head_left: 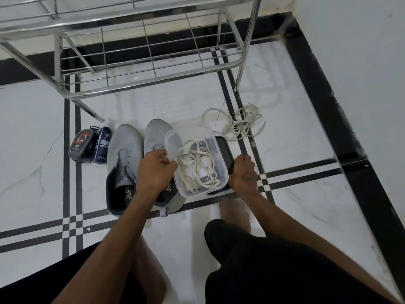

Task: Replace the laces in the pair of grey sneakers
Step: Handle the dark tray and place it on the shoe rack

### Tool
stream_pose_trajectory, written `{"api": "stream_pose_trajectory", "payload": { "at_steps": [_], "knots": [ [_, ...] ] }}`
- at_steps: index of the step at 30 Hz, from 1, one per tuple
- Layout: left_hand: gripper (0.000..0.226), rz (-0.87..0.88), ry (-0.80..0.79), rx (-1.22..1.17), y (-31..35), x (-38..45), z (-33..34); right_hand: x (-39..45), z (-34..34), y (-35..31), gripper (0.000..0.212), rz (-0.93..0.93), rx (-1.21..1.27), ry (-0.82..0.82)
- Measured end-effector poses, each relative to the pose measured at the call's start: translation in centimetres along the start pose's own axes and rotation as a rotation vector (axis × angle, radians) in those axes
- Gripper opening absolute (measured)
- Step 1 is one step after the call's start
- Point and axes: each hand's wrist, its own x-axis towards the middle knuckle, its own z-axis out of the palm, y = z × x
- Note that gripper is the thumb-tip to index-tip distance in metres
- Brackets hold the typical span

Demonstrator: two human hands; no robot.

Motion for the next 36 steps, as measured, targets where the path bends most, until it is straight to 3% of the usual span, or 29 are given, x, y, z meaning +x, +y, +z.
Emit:
{"api": "stream_pose_trajectory", "payload": {
  "at_steps": [6,8,12,14,18,21,24,28,31,33,36],
  "knots": [
    [0.017,-0.020,-0.012,-0.003,-0.1,0.0,1.1,0.5,-0.1,0.3,0.061,0.228,0.243,-0.069],
    [0.016,-0.021,-0.020,-0.002,0.1,0.0,1.5,0.6,-1.0,0.7,0.056,0.244,0.390,-0.101],
    [0.015,-0.026,-0.040,0.012,-0.1,0.1,2.1,-1.5,-4.4,2.2,0.044,0.219,0.786,0.024],
    [0.016,-0.037,-0.055,-0.029,-0.1,0.0,2.6,-3.3,-7.0,2.9,0.041,0.154,0.867,0.055],
    [0.021,-0.038,-0.088,-0.050,-0.7,0.2,4.0,-6.7,-10.5,3.1,0.028,-0.049,0.702,0.116],
    [0.044,-0.038,-0.107,0.023,-1.3,0.5,5.6,-8.3,-10.8,1.7,0.035,-0.221,0.545,0.147],
    [0.051,-0.034,-0.091,0.030,-1.3,0.9,7.1,-8.4,-9.1,-0.5,0.049,-0.321,0.428,0.086],
    [0.029,-0.025,-0.059,-0.093,-1.1,0.7,8.6,-7.6,-6.0,-2.5,0.063,-0.374,0.134,-0.031],
    [0.050,-0.015,0.012,-0.107,-0.6,0.1,9.0,-7.5,-4.4,-2.8,0.065,-0.406,-0.074,-0.102],
    [0.061,-0.019,0.001,-0.117,-0.6,0.1,8.9,-7.6,-4.0,-2.9,0.065,-0.439,-0.102,-0.113],
    [0.072,0.009,-0.042,-0.087,-0.4,0.1,8.8,-7.3,-4.8,-2.8,0.052,-0.465,0.095,-0.061]
  ]
}}
